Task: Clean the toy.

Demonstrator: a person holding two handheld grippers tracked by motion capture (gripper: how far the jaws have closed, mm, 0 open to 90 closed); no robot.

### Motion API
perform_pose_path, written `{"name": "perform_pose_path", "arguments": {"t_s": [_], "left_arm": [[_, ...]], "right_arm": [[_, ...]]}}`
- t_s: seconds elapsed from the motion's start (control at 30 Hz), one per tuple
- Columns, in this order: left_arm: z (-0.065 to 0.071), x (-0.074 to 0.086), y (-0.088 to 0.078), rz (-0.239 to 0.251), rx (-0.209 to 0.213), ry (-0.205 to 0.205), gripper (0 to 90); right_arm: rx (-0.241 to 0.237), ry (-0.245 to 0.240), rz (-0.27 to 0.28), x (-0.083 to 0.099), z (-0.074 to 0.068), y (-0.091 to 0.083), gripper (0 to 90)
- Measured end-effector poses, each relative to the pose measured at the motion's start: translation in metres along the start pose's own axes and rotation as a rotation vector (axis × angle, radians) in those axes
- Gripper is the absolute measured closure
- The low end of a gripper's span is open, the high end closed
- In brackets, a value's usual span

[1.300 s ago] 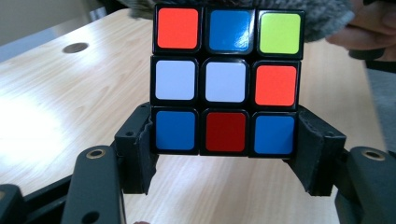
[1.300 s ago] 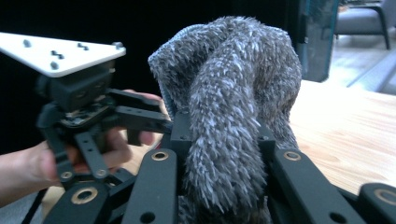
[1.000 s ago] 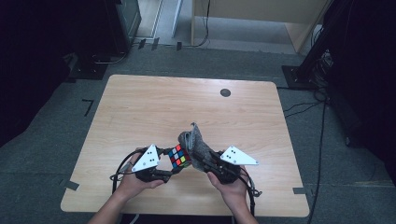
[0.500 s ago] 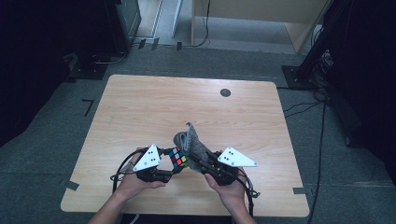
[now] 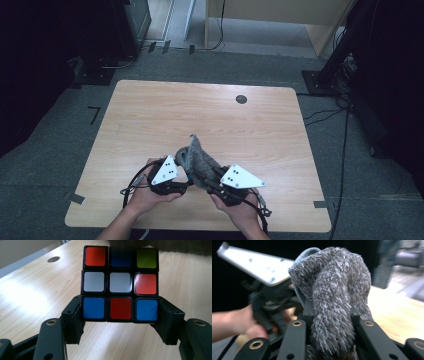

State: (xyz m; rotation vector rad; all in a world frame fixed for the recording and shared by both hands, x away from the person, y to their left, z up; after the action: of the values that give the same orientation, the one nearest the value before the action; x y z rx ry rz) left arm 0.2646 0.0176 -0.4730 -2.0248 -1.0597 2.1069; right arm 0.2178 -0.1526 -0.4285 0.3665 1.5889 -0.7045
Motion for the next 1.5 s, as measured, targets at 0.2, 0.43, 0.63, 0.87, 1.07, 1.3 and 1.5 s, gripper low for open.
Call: {"name": "perform_pose_path", "arguments": {"t_s": [0.2, 0.43, 0.63, 0.87, 1.07, 1.3, 1.5], "left_arm": [[0.001, 0.0, 0.001, -0.028, -0.013, 0.005, 34.9], [0.0, 0.0, 0.002, -0.026, -0.019, -0.014, 34.9], [0.0, -0.002, -0.002, -0.014, -0.009, -0.017, 34.9], [-0.002, 0.001, -0.002, -0.001, 0.006, -0.024, 34.9], [-0.003, -0.003, -0.01, 0.064, 0.05, -0.024, 34.9], [-0.008, -0.005, -0.017, 0.115, 0.063, -0.054, 34.9], [-0.009, -0.006, -0.021, 0.132, 0.067, -0.061, 34.8]], "right_arm": [[0.052, 0.023, -0.029, 0.004, 0.005, 0.003, 70.9], [0.081, 0.113, -0.008, 0.001, 0.017, -0.006, 70.7], [-0.041, 0.068, -0.051, 0.003, -0.005, 0.007, 70.6], [0.117, 0.118, -0.005, 0.0, 0.024, -0.01, 70.6], [0.052, 0.078, 0.025, 0.003, 0.022, -0.01, 70.1], [0.1, 0.167, 0.026, 0.013, 0.038, -0.014, 71.1], [0.04, 0.161, 0.071, 0.008, 0.031, -0.012, 71.1]]}}
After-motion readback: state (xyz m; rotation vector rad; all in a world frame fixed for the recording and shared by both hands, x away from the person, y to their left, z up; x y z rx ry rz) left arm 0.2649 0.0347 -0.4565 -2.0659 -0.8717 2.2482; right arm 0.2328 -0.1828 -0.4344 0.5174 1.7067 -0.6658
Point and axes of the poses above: each handheld gripper's, and its own axes: y roughly forward along the jaws, x roughly out of its underside, z roughly to its right, the point moved 3 cm from there along y, roughly forward along the jaws, and after that the axes turned 3 degrees about -y, right-handed, at the moved point
